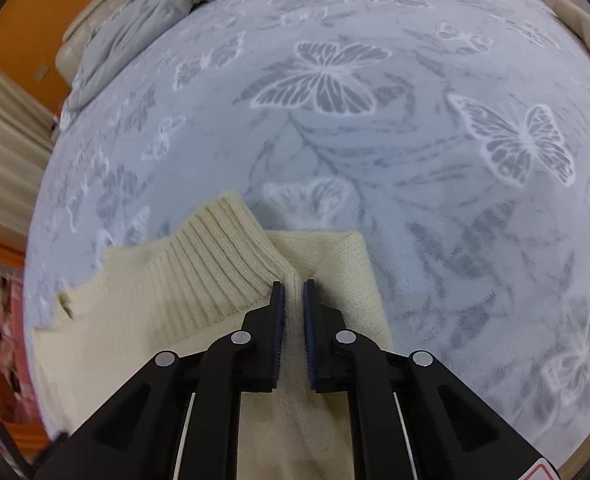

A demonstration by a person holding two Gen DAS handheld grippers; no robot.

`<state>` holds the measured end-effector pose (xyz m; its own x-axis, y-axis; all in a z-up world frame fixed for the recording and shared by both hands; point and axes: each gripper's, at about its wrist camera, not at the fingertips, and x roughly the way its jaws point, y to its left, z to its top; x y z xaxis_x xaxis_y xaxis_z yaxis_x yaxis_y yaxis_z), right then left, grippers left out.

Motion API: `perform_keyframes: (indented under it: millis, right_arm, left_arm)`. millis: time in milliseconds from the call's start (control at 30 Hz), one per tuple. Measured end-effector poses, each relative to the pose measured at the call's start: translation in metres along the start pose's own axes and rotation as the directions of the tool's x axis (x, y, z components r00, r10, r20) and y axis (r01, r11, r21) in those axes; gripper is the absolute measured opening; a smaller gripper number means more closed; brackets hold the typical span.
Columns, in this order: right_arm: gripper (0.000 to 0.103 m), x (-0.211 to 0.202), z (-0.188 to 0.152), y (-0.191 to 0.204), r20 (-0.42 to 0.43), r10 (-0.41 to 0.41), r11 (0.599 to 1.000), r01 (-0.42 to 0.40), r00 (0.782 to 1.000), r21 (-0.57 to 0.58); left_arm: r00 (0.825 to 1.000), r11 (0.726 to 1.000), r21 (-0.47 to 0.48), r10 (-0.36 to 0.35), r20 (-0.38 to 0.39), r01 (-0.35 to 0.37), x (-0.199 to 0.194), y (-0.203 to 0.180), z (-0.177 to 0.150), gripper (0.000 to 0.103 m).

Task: Fold small clothes
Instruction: 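Smooth the folded cardigan with both open grippers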

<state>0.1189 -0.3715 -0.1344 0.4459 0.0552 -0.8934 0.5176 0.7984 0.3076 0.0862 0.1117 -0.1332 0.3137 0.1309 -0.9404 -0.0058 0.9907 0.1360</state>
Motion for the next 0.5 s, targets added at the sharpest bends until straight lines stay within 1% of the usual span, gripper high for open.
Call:
perform_keyframes:
  millis: [67,100,133,167,200,233,300,367,400,467,500]
  right_arm:
    - [0.010,-0.017,-0.001,0.004,0.048,-0.001,1.000,0.002,0.999,-0.014]
    - [0.011,-0.033,-0.004,0.010,0.095,-0.009,0.999,0.013,0.995,-0.045]
    - [0.014,-0.043,-0.006,0.014,0.120,-0.005,0.997,0.013,0.993,-0.070]
    - [0.016,-0.054,-0.008,0.018,0.143,0.008,0.995,0.007,0.990,-0.100]
    - [0.017,-0.062,-0.011,0.022,0.155,0.025,0.992,-0.005,0.988,-0.125]
    - [0.016,-0.069,-0.016,0.029,0.155,0.057,0.988,-0.033,0.986,-0.154]
    - [0.016,-0.069,-0.020,0.039,0.128,0.088,0.980,-0.063,0.988,-0.191]
    - [0.015,-0.055,-0.023,0.051,0.103,0.069,0.971,-0.043,0.992,-0.234]
    - [0.015,-0.044,-0.024,0.053,0.089,0.050,0.971,-0.028,0.995,-0.239]
    - [0.014,-0.005,-0.023,0.046,0.011,-0.044,0.977,0.045,0.999,-0.209]
    - [0.007,0.013,-0.024,0.035,-0.010,-0.059,0.981,0.056,0.998,-0.184]
  left_arm:
    - [1.000,1.000,-0.001,-0.001,0.000,0.001,-0.001,0.000,0.000,0.030]
    - [1.000,1.000,-0.012,-0.006,0.007,0.006,-0.005,0.002,0.001,0.030]
    - [1.000,1.000,-0.025,-0.017,0.021,0.018,-0.008,0.004,0.002,0.030]
    - [0.998,0.998,-0.046,-0.039,0.043,0.041,-0.016,0.007,0.004,0.030]
    - [0.994,0.995,-0.073,-0.067,0.085,0.073,-0.028,0.012,0.010,0.030]
    - [0.992,0.993,-0.083,-0.072,0.100,0.081,-0.033,0.013,0.013,0.030]
    - [0.989,0.989,-0.098,-0.098,0.114,0.109,-0.036,0.014,0.031,0.030]
    - [0.989,0.985,-0.115,-0.115,0.096,0.126,-0.027,0.010,0.051,0.030]
    - [0.990,0.986,-0.109,-0.117,0.083,0.126,-0.017,0.005,0.062,0.030]
    - [0.996,0.993,-0.093,-0.068,0.053,0.073,0.004,-0.005,0.074,0.030]
    - [0.998,0.995,-0.088,-0.053,0.015,0.054,0.022,-0.008,0.079,0.030]
